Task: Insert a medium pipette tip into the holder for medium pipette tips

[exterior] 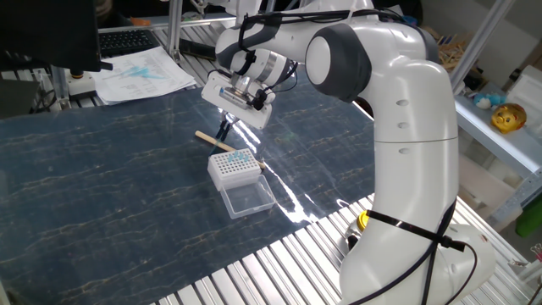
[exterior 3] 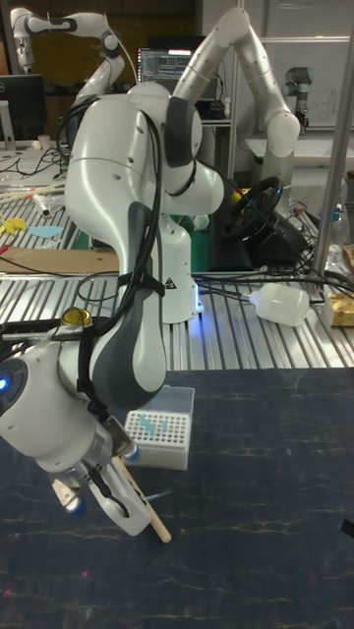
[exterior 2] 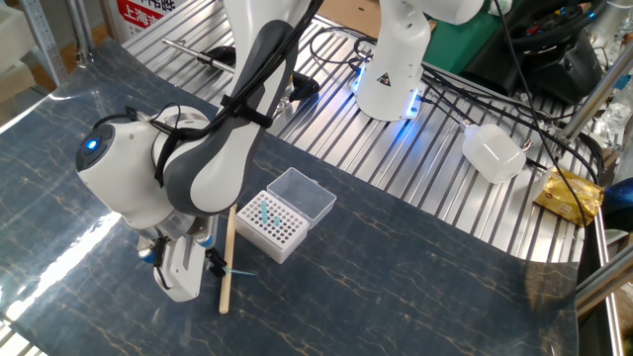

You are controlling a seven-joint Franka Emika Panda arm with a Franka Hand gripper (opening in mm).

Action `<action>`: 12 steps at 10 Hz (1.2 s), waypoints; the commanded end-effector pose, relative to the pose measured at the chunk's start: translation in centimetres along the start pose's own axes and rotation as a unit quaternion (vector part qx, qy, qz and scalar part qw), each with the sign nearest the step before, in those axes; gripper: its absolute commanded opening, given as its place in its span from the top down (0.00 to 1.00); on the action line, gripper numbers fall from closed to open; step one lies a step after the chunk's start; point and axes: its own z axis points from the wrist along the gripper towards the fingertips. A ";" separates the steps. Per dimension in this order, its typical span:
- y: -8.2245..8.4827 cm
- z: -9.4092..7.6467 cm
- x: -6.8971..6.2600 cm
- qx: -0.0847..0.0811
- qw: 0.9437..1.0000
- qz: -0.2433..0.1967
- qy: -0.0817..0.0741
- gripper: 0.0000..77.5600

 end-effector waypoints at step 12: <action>1.8 -9.4 4.2 0.001 0.988 -0.099 -0.117 0.98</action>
